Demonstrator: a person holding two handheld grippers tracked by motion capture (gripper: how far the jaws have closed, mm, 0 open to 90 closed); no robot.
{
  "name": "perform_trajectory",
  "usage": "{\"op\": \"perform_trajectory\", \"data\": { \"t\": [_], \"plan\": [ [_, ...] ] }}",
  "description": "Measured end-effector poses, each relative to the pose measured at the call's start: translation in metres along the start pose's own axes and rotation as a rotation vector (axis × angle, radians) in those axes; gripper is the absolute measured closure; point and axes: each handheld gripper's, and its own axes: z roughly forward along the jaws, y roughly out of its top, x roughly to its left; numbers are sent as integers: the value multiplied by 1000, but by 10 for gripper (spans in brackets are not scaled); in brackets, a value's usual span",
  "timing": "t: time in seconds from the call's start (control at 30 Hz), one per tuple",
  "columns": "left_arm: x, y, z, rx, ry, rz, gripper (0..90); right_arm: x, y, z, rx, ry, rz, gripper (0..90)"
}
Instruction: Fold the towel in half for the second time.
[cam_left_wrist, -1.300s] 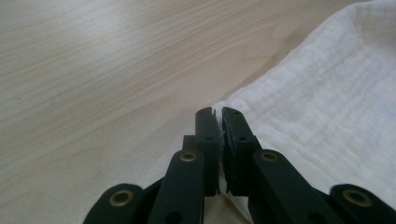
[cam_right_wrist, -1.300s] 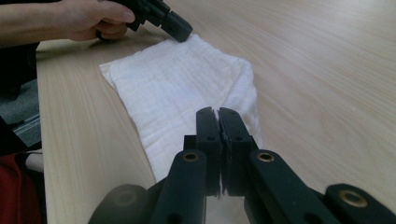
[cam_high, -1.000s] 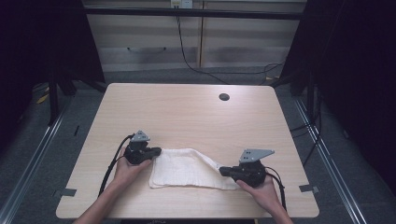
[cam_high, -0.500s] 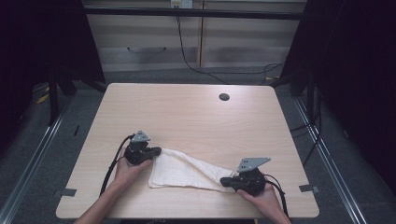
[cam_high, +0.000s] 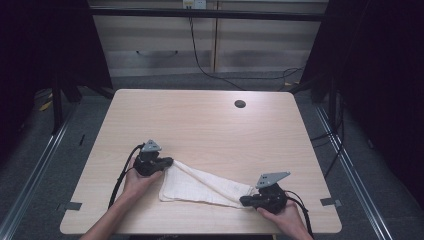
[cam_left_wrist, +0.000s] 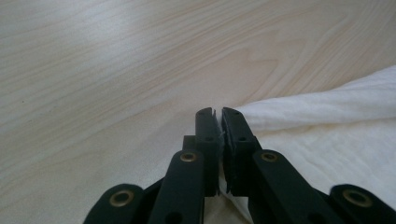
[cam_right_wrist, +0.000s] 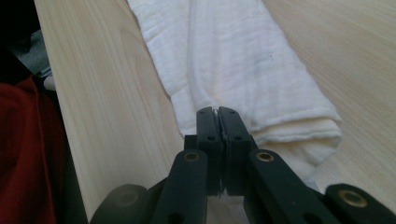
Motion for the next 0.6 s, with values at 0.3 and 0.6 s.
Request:
{"op": "perform_trajectory", "data": {
  "t": [0.3,0.6],
  "plan": [
    [-17,16,-32,-140,-33,25,860,-5,7,5,2,-46,21,881],
    [-47,27,-57,-224,-89,139,858,-14,15,11,-17,-107,36,883]
  ]
}}
